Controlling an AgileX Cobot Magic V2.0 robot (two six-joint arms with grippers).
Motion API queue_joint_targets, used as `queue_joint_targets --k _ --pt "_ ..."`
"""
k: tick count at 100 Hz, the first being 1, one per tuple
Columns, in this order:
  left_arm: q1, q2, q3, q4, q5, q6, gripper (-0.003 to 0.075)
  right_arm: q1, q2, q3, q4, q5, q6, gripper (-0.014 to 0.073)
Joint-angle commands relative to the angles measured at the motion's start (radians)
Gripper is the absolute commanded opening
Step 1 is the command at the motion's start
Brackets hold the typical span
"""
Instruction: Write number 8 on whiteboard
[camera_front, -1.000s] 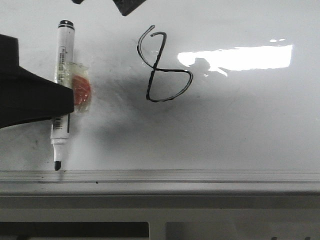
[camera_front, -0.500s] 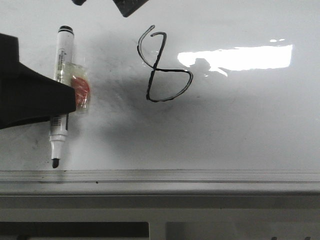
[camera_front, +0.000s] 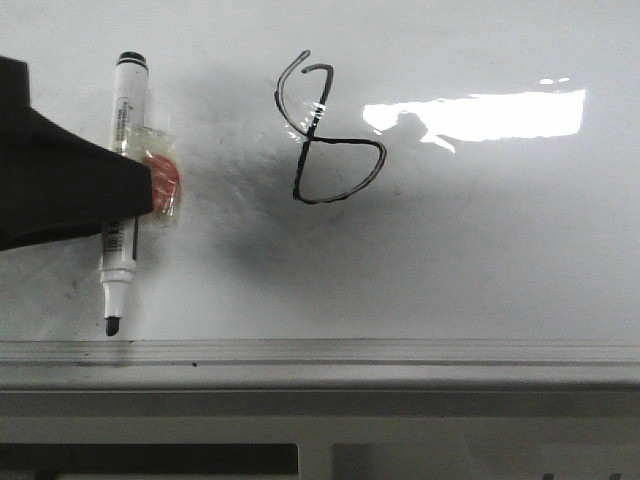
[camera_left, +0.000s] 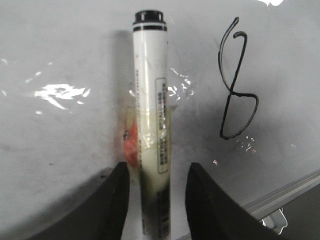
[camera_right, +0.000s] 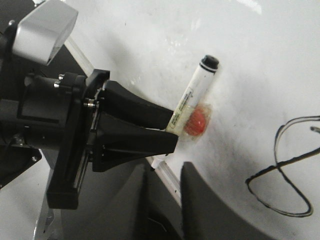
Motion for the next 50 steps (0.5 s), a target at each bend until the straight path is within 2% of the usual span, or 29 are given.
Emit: queue_joint_targets --k 1,3,15,33,50 --pt "0.0 -0.032 -0.029 0.009 -0.072 -0.011 0.0251 -0.001 -0.063 -0.028 -0.034 -0.052 0.0 -0.0046" --pt "0.0 -0.038 -0.029 0.009 -0.072 -0.011 0.0249 -0.001 -0.069 -0.028 -0.039 -0.052 0.0 -0.0074" --pt "0.0 -0.07 -0.029 0.014 -0.056 -0.011 0.02 -0.001 -0.136 0.013 -0.066 -0.107 0.0 -0.0063" --pt "0.0 -0.116 -0.014 0.043 -0.047 0.023 -0.0023 -0.001 -0.28 0.202 -0.089 -0.309 0.0 -0.0063" --pt "0.0 -0.185 0.041 0.09 -0.054 0.025 -0.002 -0.001 -0.469 0.481 -0.136 -0.571 -0.002 -0.0063"
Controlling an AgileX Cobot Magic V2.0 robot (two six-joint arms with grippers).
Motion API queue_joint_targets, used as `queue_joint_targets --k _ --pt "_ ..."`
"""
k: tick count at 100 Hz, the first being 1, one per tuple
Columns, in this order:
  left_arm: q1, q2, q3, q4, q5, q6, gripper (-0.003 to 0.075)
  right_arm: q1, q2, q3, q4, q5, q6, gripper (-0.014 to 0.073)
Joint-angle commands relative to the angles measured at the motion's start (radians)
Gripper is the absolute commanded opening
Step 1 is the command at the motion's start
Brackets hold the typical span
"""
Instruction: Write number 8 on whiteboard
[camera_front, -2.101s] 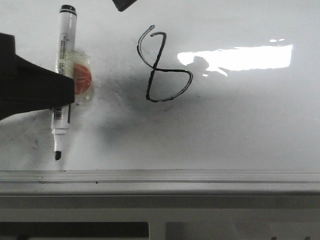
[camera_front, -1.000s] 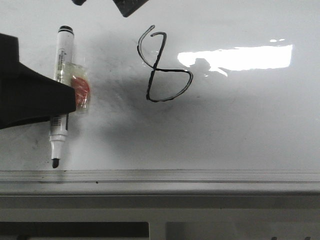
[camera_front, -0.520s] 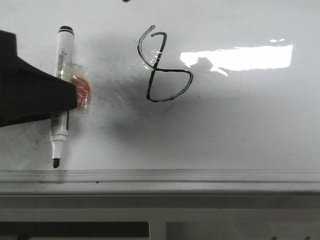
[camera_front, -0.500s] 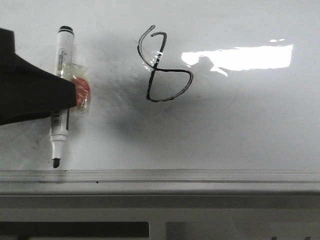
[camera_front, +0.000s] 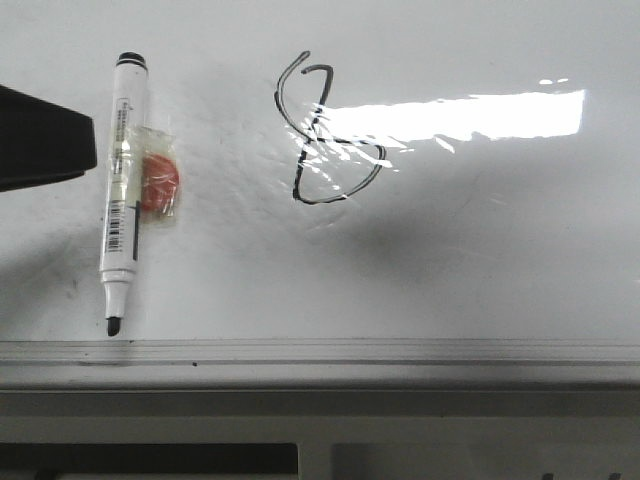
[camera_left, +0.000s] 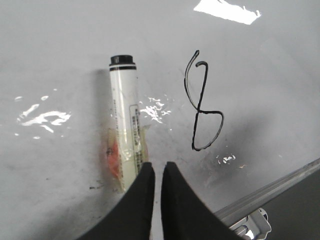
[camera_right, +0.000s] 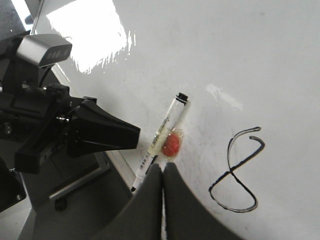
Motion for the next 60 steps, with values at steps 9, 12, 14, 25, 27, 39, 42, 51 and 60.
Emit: queue_joint_targets --k 9,12,14,25,27,39,42,51,60 --pt "0.0 -0.09 0.038 0.06 -0.069 0.004 -0.002 -0.001 -0.199 0.234 -0.034 -0.314 -0.002 -0.0063" --pt "0.0 -0.108 0.05 0.06 -0.069 0.004 -0.002 -0.001 -0.24 0.288 -0.043 -0.344 -0.005 -0.0063" --pt "0.0 -0.122 0.059 0.06 -0.069 0.004 -0.002 -0.001 -0.266 0.318 -0.05 -0.358 -0.006 -0.0063" --pt "0.0 -0.194 0.11 0.06 -0.069 0.004 -0.002 -0.001 -0.389 0.452 -0.07 -0.377 -0.009 -0.0063" --pt "0.0 -0.209 0.119 0.06 -0.067 0.004 -0.002 -0.001 -0.421 0.481 -0.07 -0.377 -0.009 -0.0063" --pt "0.0 -0.288 0.168 0.06 -0.06 0.004 -0.002 -0.001 -0.551 0.578 -0.07 -0.376 -0.009 -0.0063" --pt "0.0 -0.309 0.179 0.06 -0.058 0.004 -0.002 -0.001 -0.578 0.594 -0.07 -0.373 -0.009 -0.0063" --pt "0.0 -0.343 0.204 0.06 -0.058 0.004 -0.002 -0.001 -0.652 0.628 -0.07 -0.354 -0.009 -0.0063" --pt "0.0 -0.353 0.212 0.06 -0.058 0.004 -0.002 -0.001 -0.698 0.641 -0.07 -0.34 -0.009 -0.0063"
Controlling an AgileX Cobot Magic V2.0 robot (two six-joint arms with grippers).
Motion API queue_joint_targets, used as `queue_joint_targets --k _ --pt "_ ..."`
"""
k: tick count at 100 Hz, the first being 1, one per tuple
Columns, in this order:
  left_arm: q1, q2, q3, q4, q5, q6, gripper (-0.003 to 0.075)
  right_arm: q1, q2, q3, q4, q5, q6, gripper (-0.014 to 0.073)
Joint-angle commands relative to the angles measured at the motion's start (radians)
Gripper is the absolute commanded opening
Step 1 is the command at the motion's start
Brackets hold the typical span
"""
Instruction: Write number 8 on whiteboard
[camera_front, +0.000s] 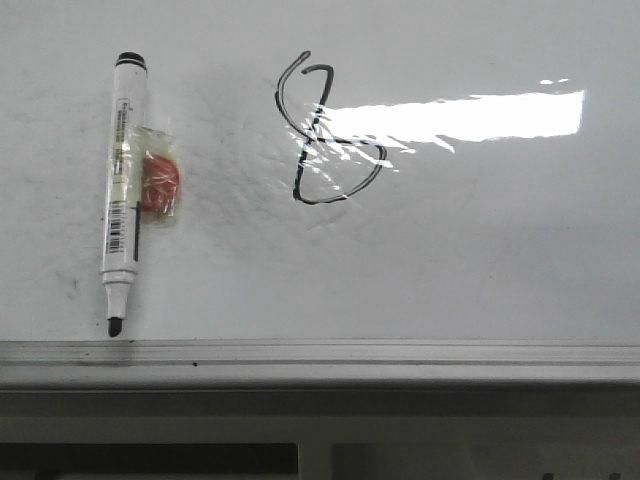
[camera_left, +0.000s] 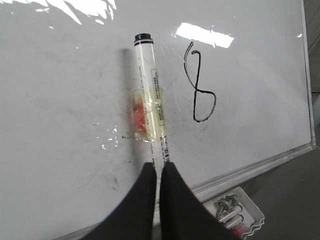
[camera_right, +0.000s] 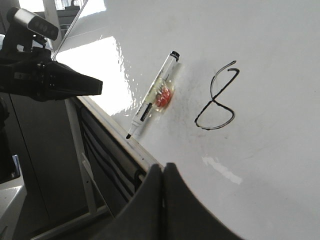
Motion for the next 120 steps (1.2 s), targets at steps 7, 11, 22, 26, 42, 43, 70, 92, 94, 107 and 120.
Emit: queue_joint_targets --k 7,11,22,26,42,43,70,92,94,107,120 --pt "0.0 -0.003 -0.022 0.016 -0.062 -0.001 -0.002 -0.001 -0.04 -0.014 -0.012 -0.062 -0.009 -0.0064" --pt "0.0 -0.003 -0.022 0.014 -0.062 -0.001 -0.002 -0.001 -0.04 -0.014 -0.012 -0.062 -0.009 -0.0063" --pt "0.0 -0.002 -0.022 0.014 -0.062 -0.001 -0.002 -0.001 -0.04 -0.014 -0.012 -0.062 -0.009 -0.0064" --pt "0.0 -0.002 -0.022 0.013 -0.062 -0.001 -0.002 -0.001 -0.04 -0.014 -0.012 -0.062 -0.009 -0.0064" --pt "0.0 -0.002 -0.022 0.013 -0.064 -0.001 -0.002 -0.001 -0.04 -0.014 -0.012 -0.062 -0.009 -0.0063" --pt "0.0 -0.002 -0.022 0.013 -0.064 -0.001 -0.002 -0.001 -0.04 -0.014 -0.012 -0.062 -0.009 -0.0063" --pt "0.0 -0.002 -0.022 0.013 -0.064 -0.001 -0.002 -0.001 -0.04 -0.014 -0.012 -0.062 -0.009 -0.0064" --pt "0.017 -0.091 0.06 0.013 -0.063 -0.001 -0.002 -0.001 -0.04 -0.014 -0.012 -0.062 -0.009 -0.0064" --pt "0.022 -0.11 0.068 0.013 -0.063 -0.001 -0.002 -0.001 -0.04 -0.014 -0.012 -0.062 -0.009 -0.0064" --pt "0.074 -0.207 0.076 0.017 0.039 -0.001 -0.002 -0.001 -0.04 -0.014 -0.012 -0.062 -0.009 -0.0063" --pt "0.19 -0.283 0.076 0.019 0.133 -0.001 -0.002 -0.001 -0.04 -0.014 -0.012 -0.062 -0.009 -0.0063"
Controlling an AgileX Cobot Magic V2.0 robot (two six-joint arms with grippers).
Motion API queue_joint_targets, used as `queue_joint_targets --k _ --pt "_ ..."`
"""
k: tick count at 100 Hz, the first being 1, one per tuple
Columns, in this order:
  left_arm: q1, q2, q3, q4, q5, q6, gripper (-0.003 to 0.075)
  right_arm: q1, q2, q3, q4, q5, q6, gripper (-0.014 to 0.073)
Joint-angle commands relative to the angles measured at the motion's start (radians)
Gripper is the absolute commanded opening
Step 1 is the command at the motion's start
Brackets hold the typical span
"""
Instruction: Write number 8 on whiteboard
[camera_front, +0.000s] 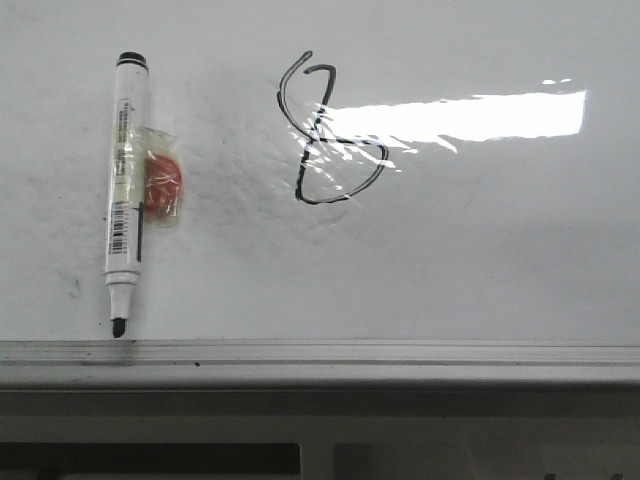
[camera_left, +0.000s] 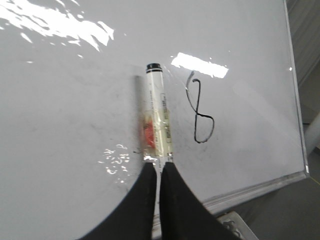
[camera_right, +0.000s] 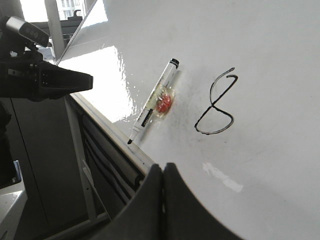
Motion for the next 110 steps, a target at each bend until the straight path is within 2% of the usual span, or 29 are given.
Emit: queue_joint_targets --k 1,30,43,56,73,84,91,102,110 --pt "0.072 -0.034 0.04 0.016 0.001 -0.003 -0.002 -0.001 0.008 -0.027 -0.012 -0.071 -0.007 -0.0064" --pt "0.466 -0.192 0.04 0.203 0.23 -0.003 -0.002 -0.001 0.008 -0.027 -0.012 -0.071 -0.007 -0.0063" --pt "0.611 -0.248 0.04 0.235 0.289 -0.005 -0.002 -0.001 0.008 -0.027 -0.012 -0.071 -0.007 -0.0063" --pt "0.732 -0.287 0.04 0.382 0.298 -0.005 -0.002 -0.001 0.008 -0.027 -0.012 -0.071 -0.007 -0.0063" --pt "0.831 -0.318 0.04 0.425 0.3 -0.013 -0.002 -0.001 0.008 -0.027 -0.012 -0.071 -0.007 -0.0063" --pt "0.868 -0.318 0.04 0.47 0.35 -0.013 -0.002 -0.001 0.008 -0.027 -0.012 -0.071 -0.007 -0.0063" --pt "0.872 -0.318 0.04 0.481 0.388 -0.023 -0.002 -0.001 0.008 -0.027 -0.012 -0.071 -0.007 -0.0063" --pt "0.868 -0.318 0.04 0.494 0.454 -0.113 -0.002 -0.001 0.008 -0.027 -0.012 -0.071 -0.007 -0.0064" --pt "0.868 -0.318 0.04 0.51 0.511 -0.113 -0.002 -0.001 0.008 -0.027 -0.012 -0.071 -0.007 -0.0064"
